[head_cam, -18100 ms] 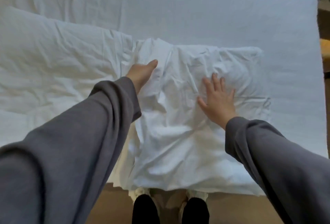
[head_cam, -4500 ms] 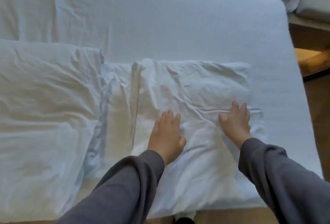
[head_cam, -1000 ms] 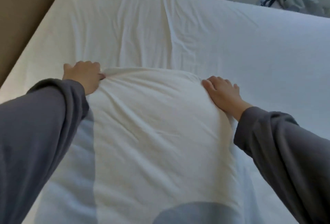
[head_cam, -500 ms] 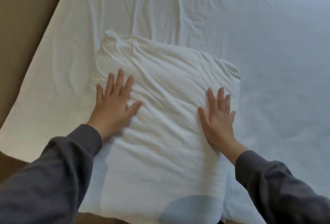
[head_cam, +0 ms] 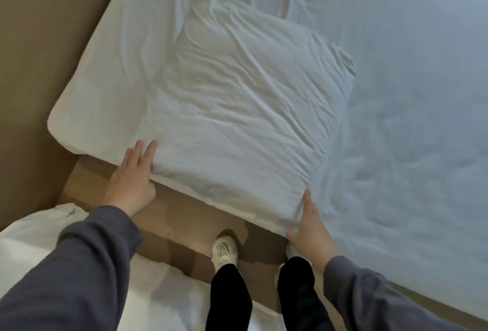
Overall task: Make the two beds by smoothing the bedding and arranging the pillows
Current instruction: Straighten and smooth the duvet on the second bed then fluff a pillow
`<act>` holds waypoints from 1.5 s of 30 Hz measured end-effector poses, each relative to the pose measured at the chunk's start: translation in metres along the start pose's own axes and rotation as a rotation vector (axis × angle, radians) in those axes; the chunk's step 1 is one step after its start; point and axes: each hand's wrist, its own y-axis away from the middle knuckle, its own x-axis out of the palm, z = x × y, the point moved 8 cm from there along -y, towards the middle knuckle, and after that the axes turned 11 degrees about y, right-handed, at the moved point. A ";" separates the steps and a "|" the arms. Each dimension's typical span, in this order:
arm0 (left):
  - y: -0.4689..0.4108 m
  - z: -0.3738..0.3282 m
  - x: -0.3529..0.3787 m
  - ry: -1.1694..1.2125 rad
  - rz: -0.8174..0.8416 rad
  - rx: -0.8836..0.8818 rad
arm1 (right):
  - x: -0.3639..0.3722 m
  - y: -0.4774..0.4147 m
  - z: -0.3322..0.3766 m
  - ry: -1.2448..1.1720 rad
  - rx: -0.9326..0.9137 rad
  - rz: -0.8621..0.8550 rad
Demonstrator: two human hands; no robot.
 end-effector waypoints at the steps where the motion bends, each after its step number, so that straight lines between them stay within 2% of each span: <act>1: -0.004 0.006 -0.004 -0.051 -0.027 0.020 | 0.004 0.001 -0.002 -0.043 0.034 -0.052; 3: -0.016 0.018 -0.012 -0.103 -0.094 0.029 | 0.004 -0.006 -0.005 -0.160 0.142 -0.191; 4: -0.023 0.023 -0.015 -0.116 -0.127 0.024 | 0.004 -0.010 -0.007 -0.144 0.206 -0.247; 6: -0.036 0.030 -0.023 -0.172 -0.174 0.015 | 0.005 -0.016 -0.002 0.070 0.275 -0.238; 10: -0.059 0.033 -0.039 -0.379 -0.211 0.054 | -0.006 -0.016 -0.013 0.488 0.200 -0.314; 13: -0.056 0.034 -0.028 -0.422 -0.161 0.026 | -0.005 -0.012 -0.032 0.560 0.202 -0.305; 15: -0.049 0.034 -0.020 -0.354 -0.178 -0.011 | -0.002 -0.011 -0.031 0.490 0.232 -0.285; 18: -0.037 0.045 -0.018 -0.091 -0.224 -0.187 | 0.005 -0.008 -0.027 0.322 0.285 -0.229; 21: -0.022 0.056 0.009 0.409 -0.146 -0.401 | 0.011 0.001 -0.035 0.244 0.347 -0.165; 23: -0.009 0.042 0.044 0.778 -0.073 -0.444 | 0.018 0.001 -0.036 0.224 0.355 -0.118; 26: 0.006 -0.005 0.097 1.216 0.004 -0.461 | 0.016 -0.006 -0.035 0.195 0.341 -0.139; 28: 0.017 -0.043 0.121 1.559 0.027 -0.476 | 0.012 -0.009 -0.038 0.296 0.296 -0.181; 30: 0.019 -0.067 0.125 1.770 -0.034 -0.469 | 0.010 -0.012 -0.046 0.396 0.238 -0.204; 34: 0.012 -0.088 0.128 1.854 -0.191 -0.459 | 0.015 -0.016 -0.059 0.414 0.016 -0.120; 39: 0.055 -0.111 0.172 1.974 -0.331 -0.570 | -0.019 -0.030 -0.066 0.387 -0.220 0.000; 42: 0.078 -0.139 0.207 1.953 -0.269 -0.578 | -0.064 -0.058 -0.052 0.295 -0.278 -0.066; 45: 0.086 -0.165 0.217 1.825 -0.229 -0.447 | -0.113 -0.089 -0.030 0.075 -0.328 -0.214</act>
